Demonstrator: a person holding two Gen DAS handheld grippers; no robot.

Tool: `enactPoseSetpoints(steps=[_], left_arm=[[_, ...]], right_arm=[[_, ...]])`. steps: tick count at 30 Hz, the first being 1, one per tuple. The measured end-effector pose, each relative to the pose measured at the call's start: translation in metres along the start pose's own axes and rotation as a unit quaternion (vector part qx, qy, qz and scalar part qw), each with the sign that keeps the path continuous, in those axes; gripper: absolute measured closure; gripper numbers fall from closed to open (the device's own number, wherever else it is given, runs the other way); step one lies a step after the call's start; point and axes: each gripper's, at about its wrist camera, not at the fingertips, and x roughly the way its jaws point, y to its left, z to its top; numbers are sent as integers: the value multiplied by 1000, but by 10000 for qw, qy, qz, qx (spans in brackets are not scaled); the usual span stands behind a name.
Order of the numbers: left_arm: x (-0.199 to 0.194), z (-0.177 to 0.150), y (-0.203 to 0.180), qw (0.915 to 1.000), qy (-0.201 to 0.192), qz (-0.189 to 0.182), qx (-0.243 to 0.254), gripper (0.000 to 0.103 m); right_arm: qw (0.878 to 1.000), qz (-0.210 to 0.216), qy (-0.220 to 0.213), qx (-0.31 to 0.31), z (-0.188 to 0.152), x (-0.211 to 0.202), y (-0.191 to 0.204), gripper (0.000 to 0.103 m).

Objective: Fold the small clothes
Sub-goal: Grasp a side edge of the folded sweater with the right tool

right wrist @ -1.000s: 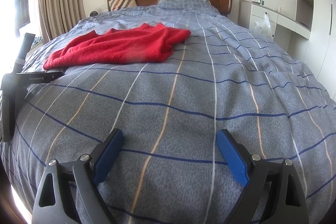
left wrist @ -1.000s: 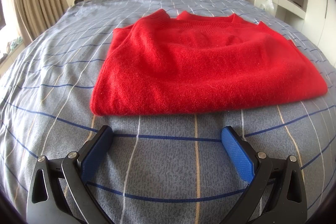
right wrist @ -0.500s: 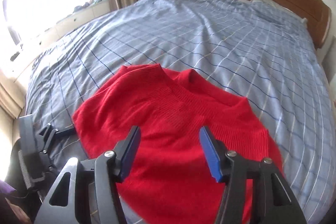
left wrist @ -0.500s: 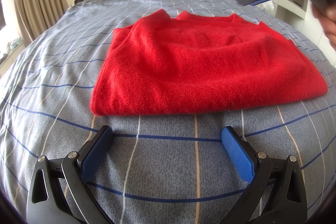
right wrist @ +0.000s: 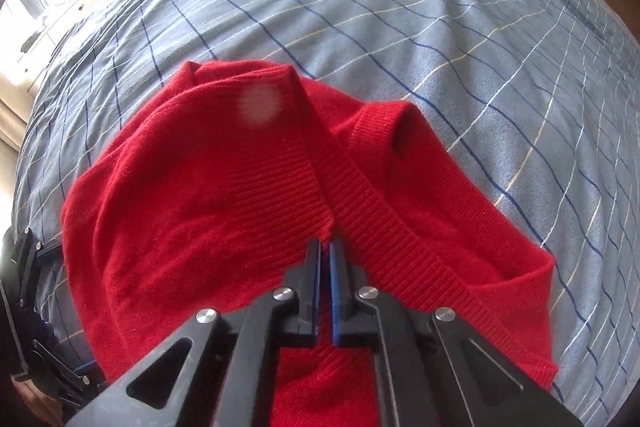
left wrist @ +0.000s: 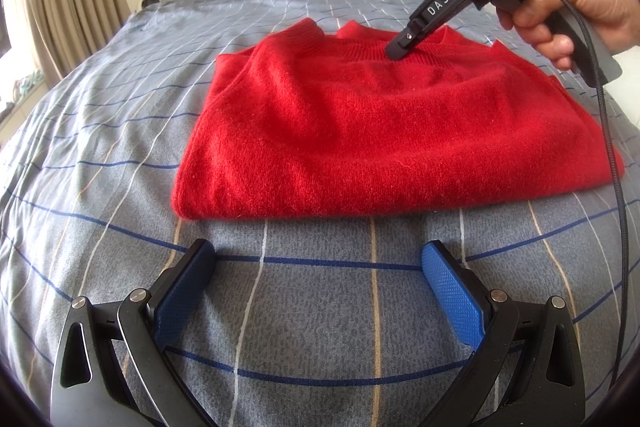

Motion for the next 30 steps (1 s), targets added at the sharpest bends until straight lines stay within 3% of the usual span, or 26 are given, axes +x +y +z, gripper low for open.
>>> enactPoseSetpoints(steps=[3, 5, 7, 10, 11, 13, 15, 18, 22, 25, 27, 28, 30], left_arm=[[0, 0, 0, 10000, 1, 0, 0, 0], [0, 0, 0, 10000, 1, -1, 0, 0], [0, 0, 0, 10000, 0, -1, 0, 0], [0, 0, 0, 10000, 1, 0, 0, 0], [0, 0, 0, 10000, 1, -1, 0, 0], [0, 0, 0, 10000, 0, -1, 0, 0], [0, 0, 0, 10000, 0, -1, 0, 0], [0, 0, 0, 10000, 0, -1, 1, 0], [0, 0, 0, 10000, 0, -1, 1, 0], [0, 0, 0, 10000, 1, -2, 1, 0], [0, 0, 0, 10000, 1, -2, 1, 0], [0, 0, 0, 10000, 2, -2, 1, 0], [0, 0, 0, 10000, 3, -2, 1, 0]], right_arm=[[9982, -461, -318, -190, 9, -10, 6, 99], [9927, -1072, -473, -291, 17, -9, 9, 99], [9902, -1290, -479, -233, 20, 1, 9, 99], [9924, -1226, -63, -28, 17, 21, 2, 83], [9919, -1263, -150, -28, 15, 15, 1, 73], [9948, -879, -448, 264, 12, -8, -13, 65], [9933, -579, -719, 694, 5, -31, -32, 65], [9886, -629, -646, 1207, -16, -48, -67, 65], [9914, -735, -212, 1066, -43, -45, -82, 65], [9946, -690, -171, 753, -51, -36, -69, 65], [9946, -710, -112, 752, -53, -24, -66, 67], [9937, -829, 64, 751, -54, -16, -65, 99], [9895, -1332, 33, 566, -53, -15, -60, 100]])
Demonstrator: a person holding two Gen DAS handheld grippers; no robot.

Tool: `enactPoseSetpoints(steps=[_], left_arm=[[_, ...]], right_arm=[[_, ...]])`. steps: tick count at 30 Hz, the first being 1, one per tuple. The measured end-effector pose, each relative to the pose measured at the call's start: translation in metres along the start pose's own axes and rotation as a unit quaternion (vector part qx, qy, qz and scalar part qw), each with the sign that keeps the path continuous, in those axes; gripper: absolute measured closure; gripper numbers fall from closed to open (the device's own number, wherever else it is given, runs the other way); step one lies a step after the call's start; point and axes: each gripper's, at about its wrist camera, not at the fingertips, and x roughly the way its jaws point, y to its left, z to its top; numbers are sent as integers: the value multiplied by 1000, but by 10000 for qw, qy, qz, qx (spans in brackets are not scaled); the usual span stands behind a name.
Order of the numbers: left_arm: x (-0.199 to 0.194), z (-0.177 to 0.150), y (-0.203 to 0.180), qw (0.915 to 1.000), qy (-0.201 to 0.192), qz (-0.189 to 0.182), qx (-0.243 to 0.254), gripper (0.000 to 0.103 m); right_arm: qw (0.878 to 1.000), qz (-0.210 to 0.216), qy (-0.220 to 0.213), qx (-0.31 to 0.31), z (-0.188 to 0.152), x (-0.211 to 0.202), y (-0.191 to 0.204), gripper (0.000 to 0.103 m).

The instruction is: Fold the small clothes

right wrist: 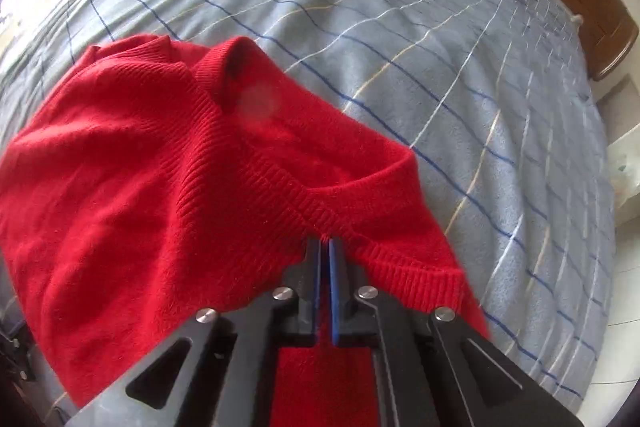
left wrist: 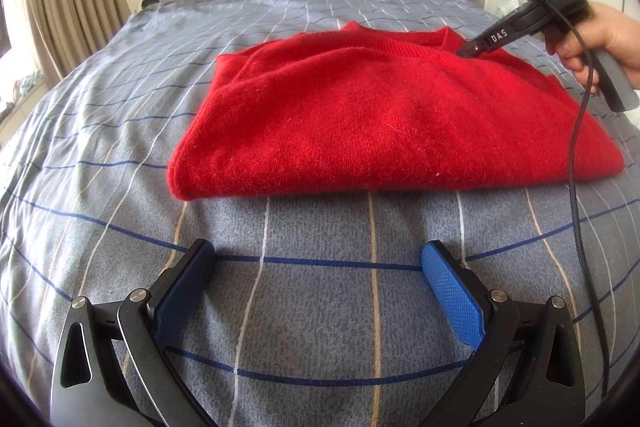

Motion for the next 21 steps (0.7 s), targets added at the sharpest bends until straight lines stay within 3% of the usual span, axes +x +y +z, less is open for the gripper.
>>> enactPoseSetpoints(steps=[2, 4, 6, 8, 12, 16, 18, 19, 20, 21], left_arm=[[0, 0, 0, 10000, 0, 0, 0, 0], [0, 0, 0, 10000, 0, 0, 0, 0], [0, 0, 0, 10000, 0, 1, 0, 0], [0, 0, 0, 10000, 0, 2, 0, 0], [0, 0, -1, 10000, 0, 4, 1, 0], [0, 0, -1, 10000, 0, 4, 1, 0], [0, 0, -1, 10000, 0, 3, 0, 0], [0, 0, 0, 10000, 0, 3, 1, 0], [0, 0, 0, 10000, 0, 3, 1, 0], [0, 0, 0, 10000, 0, 2, 0, 0]], right_arm=[[9989, -260, -234, 318, 2, -7, -13, 100], [9975, -179, -178, 666, 0, -4, -26, 96], [9972, -111, -80, 729, -4, -1, -30, 78], [9949, 62, -327, 949, -10, -15, -41, 63], [9804, 148, -577, 1876, -29, -41, -85, 62], [9770, 349, -61, 2102, -46, -35, -94, 61], [9821, 279, 123, 1858, -52, -24, -87, 64], [9842, 98, 210, 1757, -54, -18, -84, 96], [9847, -31, 246, 1725, -56, -14, -83, 103], [9827, -236, 204, 1828, -60, -14, -87, 103]])
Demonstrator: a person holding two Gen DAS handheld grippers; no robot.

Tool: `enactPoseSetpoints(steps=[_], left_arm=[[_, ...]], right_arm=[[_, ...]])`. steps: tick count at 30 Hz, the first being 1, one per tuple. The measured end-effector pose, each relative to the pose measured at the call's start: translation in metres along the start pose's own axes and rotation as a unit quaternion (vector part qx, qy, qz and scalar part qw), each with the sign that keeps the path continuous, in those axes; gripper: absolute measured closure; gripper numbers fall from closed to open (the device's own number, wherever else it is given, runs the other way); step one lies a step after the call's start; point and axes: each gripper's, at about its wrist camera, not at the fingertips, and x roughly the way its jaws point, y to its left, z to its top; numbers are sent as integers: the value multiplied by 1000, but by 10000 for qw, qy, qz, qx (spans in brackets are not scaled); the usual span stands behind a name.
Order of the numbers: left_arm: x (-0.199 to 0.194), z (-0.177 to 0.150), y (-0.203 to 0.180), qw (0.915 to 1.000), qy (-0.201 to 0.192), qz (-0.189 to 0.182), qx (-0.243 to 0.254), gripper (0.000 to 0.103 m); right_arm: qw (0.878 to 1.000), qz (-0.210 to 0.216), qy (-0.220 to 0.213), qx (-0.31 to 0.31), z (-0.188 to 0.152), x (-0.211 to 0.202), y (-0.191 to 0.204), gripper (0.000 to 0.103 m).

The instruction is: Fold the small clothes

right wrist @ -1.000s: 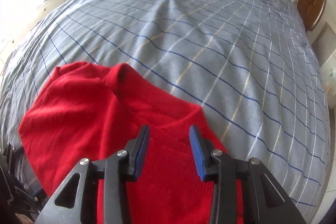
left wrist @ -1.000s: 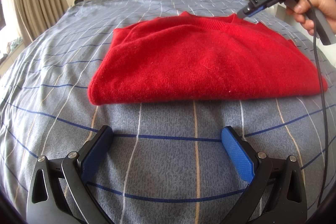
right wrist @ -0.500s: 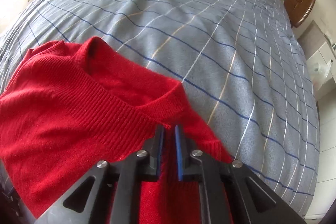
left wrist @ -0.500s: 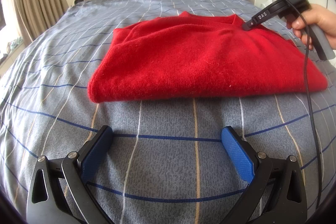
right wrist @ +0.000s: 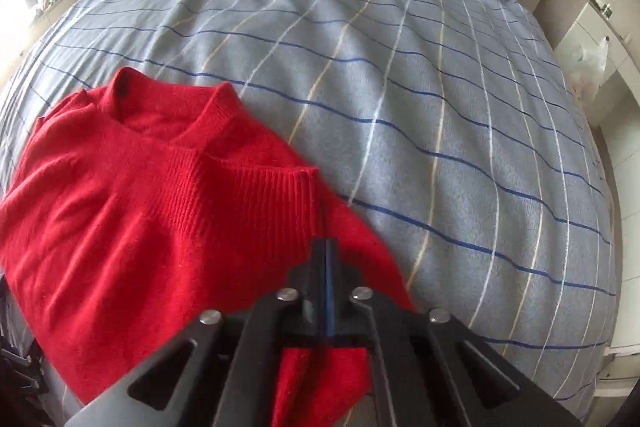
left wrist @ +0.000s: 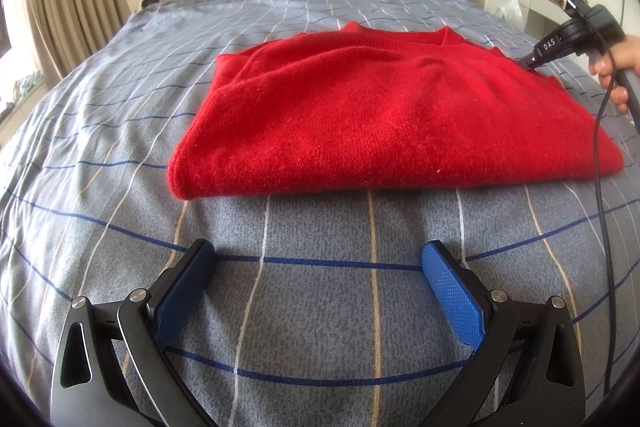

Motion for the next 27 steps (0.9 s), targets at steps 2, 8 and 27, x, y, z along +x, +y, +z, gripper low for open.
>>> enactPoseSetpoints(steps=[2, 8, 27], left_arm=[[0, 0, 0, 10000, 0, 0, 0, 0], [0, 0, 0, 10000, 1, 0, 1, 0], [-2, 13, 8, 9959, 850, -275, -161, 1]], right_arm=[[9982, -308, -69, 504, -4, 3, -21, 103], [9891, 543, -494, 1275, -29, -24, -46, 30], [8980, 3080, -585, 3087, -114, -6, -35, 74]])
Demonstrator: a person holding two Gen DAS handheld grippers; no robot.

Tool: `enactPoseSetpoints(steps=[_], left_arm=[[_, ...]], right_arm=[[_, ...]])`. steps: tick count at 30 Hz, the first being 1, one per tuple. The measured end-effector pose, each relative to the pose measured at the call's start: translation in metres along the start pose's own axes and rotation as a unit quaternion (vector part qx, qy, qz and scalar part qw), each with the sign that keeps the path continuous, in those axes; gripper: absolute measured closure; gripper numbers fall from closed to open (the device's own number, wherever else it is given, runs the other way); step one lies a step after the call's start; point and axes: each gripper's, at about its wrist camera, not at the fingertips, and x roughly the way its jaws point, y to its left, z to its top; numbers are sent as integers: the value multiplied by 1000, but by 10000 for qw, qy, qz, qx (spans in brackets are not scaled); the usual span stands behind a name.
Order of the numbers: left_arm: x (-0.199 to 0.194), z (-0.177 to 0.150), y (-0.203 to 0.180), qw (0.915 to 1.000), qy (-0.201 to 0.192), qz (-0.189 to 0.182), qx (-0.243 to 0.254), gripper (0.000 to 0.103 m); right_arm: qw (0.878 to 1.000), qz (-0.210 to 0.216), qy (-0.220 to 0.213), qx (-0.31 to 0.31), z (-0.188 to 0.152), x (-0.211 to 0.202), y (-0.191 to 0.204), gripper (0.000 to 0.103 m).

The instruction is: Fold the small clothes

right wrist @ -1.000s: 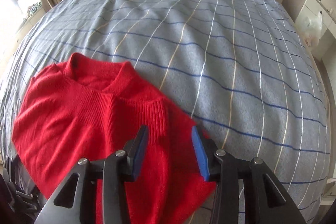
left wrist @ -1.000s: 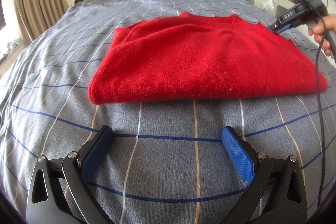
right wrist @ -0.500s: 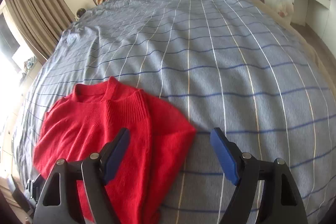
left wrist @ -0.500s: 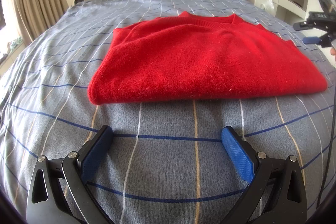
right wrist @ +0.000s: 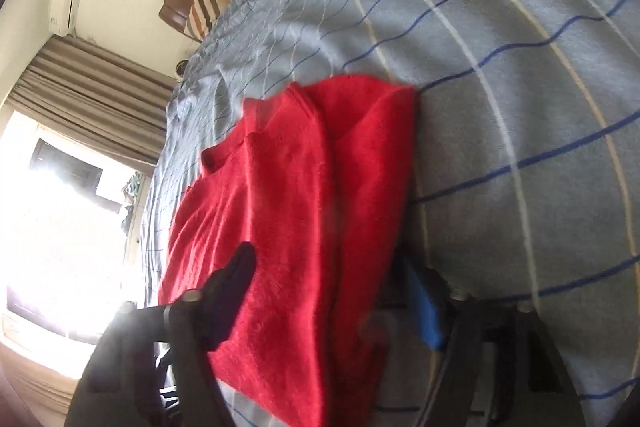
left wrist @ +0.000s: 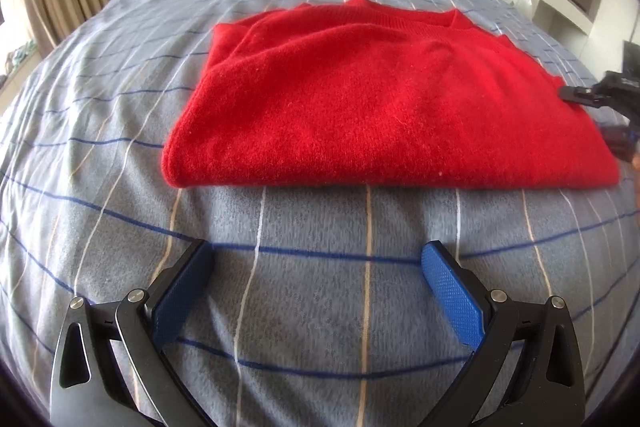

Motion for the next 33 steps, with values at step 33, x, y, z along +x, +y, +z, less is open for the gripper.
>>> enactPoseSetpoints(steps=[33], left_arm=[[-155, -124, 153, 9725, -994, 136, -2101, 1]], right_arm=[[9071, -488, 846, -4095, -90, 120, 302, 58]])
